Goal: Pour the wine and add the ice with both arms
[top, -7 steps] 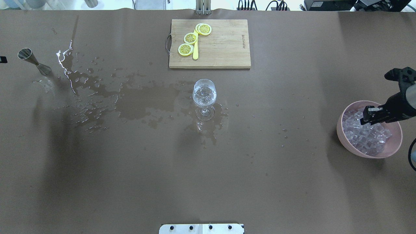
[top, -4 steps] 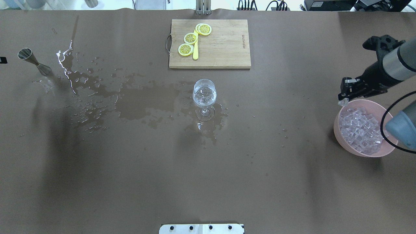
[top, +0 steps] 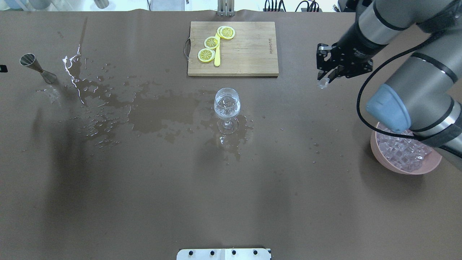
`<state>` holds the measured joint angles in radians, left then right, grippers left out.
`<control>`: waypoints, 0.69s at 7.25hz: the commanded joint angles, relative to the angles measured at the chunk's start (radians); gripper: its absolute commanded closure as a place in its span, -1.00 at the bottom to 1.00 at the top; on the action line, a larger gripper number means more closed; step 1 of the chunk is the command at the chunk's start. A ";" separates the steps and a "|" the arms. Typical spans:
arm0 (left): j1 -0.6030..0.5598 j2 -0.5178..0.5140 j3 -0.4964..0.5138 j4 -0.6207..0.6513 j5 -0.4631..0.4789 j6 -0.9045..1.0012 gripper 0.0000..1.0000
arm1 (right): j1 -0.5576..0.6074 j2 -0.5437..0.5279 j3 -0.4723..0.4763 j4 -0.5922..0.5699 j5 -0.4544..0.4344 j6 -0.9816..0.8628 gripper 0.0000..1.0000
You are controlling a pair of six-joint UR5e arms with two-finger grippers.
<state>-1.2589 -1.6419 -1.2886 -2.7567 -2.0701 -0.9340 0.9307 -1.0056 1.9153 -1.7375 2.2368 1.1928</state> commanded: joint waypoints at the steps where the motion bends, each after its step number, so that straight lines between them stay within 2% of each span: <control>1: 0.001 -0.001 0.009 0.000 -0.001 0.003 -0.97 | -0.133 0.237 -0.106 -0.002 -0.090 0.277 1.00; 2: 0.001 0.000 0.009 0.000 -0.001 0.003 -0.97 | -0.148 0.316 -0.193 0.001 -0.117 0.316 1.00; 5: 0.001 0.000 0.008 -0.005 -0.001 -0.006 -0.97 | -0.165 0.325 -0.239 0.072 -0.128 0.333 1.00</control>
<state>-1.2579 -1.6420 -1.2807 -2.7602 -2.0709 -0.9386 0.7732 -0.6904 1.6892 -1.6817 2.1166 1.5108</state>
